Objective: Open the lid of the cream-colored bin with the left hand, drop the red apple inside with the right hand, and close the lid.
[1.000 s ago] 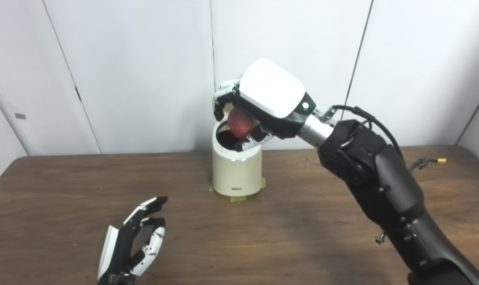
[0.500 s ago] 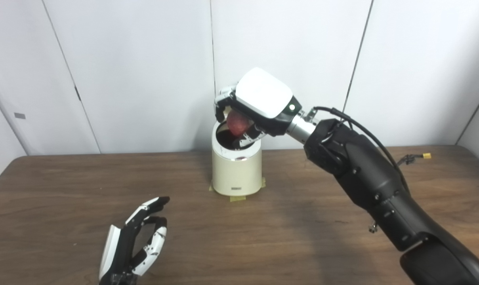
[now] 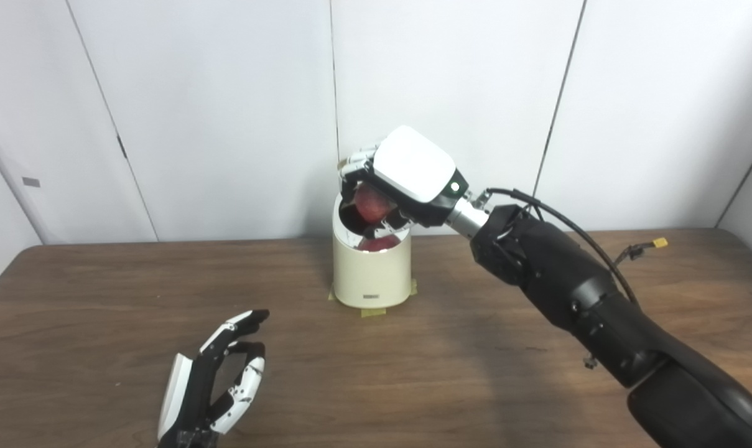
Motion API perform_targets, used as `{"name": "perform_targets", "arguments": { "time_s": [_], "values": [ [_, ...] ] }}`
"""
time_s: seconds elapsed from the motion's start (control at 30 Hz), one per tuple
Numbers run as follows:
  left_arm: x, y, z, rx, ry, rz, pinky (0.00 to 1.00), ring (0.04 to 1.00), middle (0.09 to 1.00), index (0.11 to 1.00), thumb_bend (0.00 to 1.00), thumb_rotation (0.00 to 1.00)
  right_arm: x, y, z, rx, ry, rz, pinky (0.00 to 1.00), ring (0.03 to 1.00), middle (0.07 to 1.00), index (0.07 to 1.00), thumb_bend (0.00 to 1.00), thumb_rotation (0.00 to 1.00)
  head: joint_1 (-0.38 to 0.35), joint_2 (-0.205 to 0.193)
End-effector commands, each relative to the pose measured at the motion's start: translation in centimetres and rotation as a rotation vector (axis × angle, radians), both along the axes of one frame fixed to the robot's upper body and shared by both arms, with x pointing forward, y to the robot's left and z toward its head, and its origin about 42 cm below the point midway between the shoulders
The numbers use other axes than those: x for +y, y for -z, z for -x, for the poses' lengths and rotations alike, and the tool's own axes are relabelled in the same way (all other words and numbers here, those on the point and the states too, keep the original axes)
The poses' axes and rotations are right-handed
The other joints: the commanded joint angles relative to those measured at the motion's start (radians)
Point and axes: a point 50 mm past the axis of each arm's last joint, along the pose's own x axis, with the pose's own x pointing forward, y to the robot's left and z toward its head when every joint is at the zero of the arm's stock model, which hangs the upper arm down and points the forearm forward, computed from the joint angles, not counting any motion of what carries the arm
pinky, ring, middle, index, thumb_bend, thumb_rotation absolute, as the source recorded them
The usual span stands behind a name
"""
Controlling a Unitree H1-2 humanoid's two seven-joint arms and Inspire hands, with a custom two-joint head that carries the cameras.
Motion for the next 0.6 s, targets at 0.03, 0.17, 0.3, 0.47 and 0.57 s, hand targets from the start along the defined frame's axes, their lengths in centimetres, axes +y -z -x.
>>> {"name": "perform_targets", "arguments": {
  "time_s": [0.03,0.17,0.3,0.47,0.57],
  "values": [
    [-0.9,-1.1,0.0,-0.065,-0.009,0.035,0.71,0.799,0.807,0.783,0.18,0.55,0.4,-3.0,-0.7,-0.095,-0.048,-0.060,0.39,0.480,0.514,0.424,0.50,0.00,-0.001,0.001],
    [-1.0,-1.1,0.0,-0.073,-0.006,0.036,0.70,0.795,0.804,0.780,0.18,0.54,0.6,-2.3,-0.9,-0.104,-0.055,-0.056,0.40,0.485,0.509,0.421,0.50,0.00,0.002,0.002],
    [-1.2,-1.2,0.0,-0.071,-0.007,0.036,0.70,0.794,0.802,0.779,0.17,0.54,0.7,-1.8,-1.0,-0.096,-0.051,-0.061,0.38,0.491,0.514,0.420,0.50,0.00,0.003,0.002],
    [-1.2,-1.2,0.0,-0.070,-0.007,0.030,0.70,0.796,0.806,0.783,0.18,0.52,0.7,-1.4,-1.1,-0.079,-0.001,-0.036,0.40,0.502,0.535,0.442,0.50,0.00,0.002,0.003],
    [-1.1,-1.2,0.0,-0.069,-0.009,0.030,0.70,0.797,0.805,0.781,0.18,0.53,0.6,-1.3,-1.2,-0.068,0.050,-0.009,0.48,0.594,0.611,0.474,0.52,0.06,0.002,0.001]
  ]
}}
